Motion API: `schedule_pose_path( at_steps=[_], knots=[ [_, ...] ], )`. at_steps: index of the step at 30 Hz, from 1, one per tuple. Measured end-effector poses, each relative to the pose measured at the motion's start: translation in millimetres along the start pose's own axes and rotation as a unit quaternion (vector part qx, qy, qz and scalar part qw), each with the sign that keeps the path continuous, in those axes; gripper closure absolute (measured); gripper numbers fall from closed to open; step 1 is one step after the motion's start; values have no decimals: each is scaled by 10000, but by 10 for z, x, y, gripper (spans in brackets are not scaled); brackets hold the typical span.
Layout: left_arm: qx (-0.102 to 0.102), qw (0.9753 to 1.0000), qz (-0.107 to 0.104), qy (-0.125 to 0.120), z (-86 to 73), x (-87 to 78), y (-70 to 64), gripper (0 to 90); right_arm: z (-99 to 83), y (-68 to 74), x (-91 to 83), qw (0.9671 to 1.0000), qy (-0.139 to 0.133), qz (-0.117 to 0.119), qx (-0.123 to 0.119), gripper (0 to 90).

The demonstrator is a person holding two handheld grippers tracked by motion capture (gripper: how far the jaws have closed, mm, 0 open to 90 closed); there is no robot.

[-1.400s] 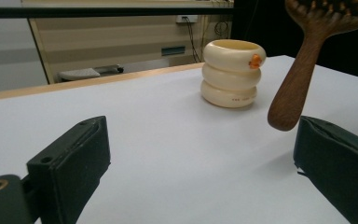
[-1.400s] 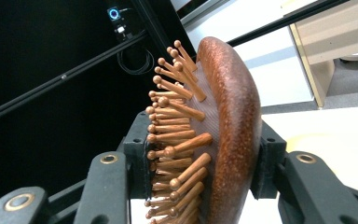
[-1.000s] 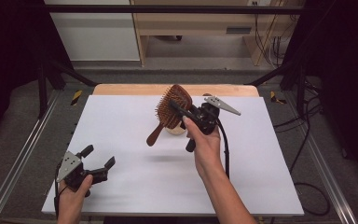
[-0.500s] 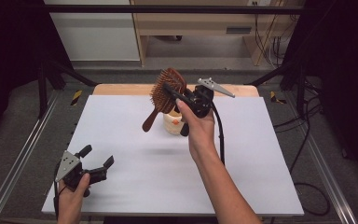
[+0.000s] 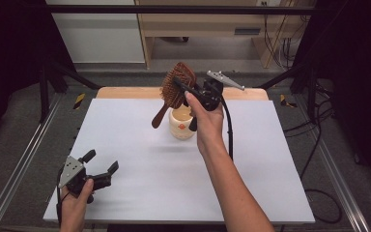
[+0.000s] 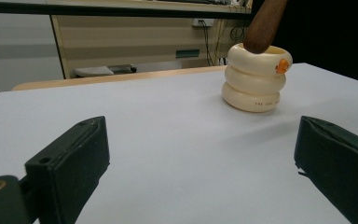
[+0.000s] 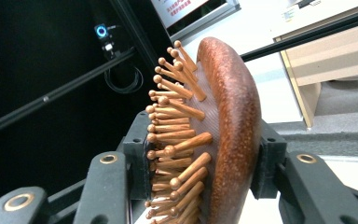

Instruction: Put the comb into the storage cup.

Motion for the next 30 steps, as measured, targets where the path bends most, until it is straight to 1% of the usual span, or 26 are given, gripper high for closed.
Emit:
schedule_pose_path(
  at_steps=[2, 3, 7, 14, 18, 20, 22, 23, 26, 30],
  knots=[
    [10, 10000, -9, -3, -1, 7, -7, 29, 39, 10, 5, 10000, -39, 23, 19, 522],
    [2, 10000, -34, 1, -3, 13, -13, 30, 79, 11, 10, 10000, -67, 2, -17, 521],
    [9, 10000, -49, 10, -5, 13, -22, 30, 128, -6, 23, 10000, -92, -14, -2, 521],
    [21, 10000, -40, 24, -11, 12, -22, 30, 235, -76, 47, 9998, -123, -167, -37, 521],
    [48, 10000, -33, 32, -12, 18, -24, 29, 317, -114, 37, 9988, -212, -353, -251, 521],
    [49, 10000, -34, 34, -13, 19, -24, 29, 333, -119, 39, 9987, -235, -364, -276, 521],
    [55, 10000, -45, 40, -14, 20, -27, 30, 365, -124, 39, 9982, -263, -404, -356, 521],
    [58, 10000, -43, 40, -14, 21, -28, 30, 395, -128, 34, 9980, -313, -437, -334, 521],
    [56, 10000, -48, 46, -17, 25, -29, 29, 414, -130, 36, 9979, -348, -442, -336, 521],
    [56, 10000, -40, 44, -16, 22, -27, 30, 434, -148, 47, 9971, -319, -517, -462, 520]
  ],
)
Point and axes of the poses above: each handheld gripper's, and its own axes: x roughly forward along the jaws, z roughly out of its top, y roughly to its left, the point moved 7 cm from there along x, roughly forward along the jaws, and after that the axes turned 7 degrees about -z, right-handed, at the moved point
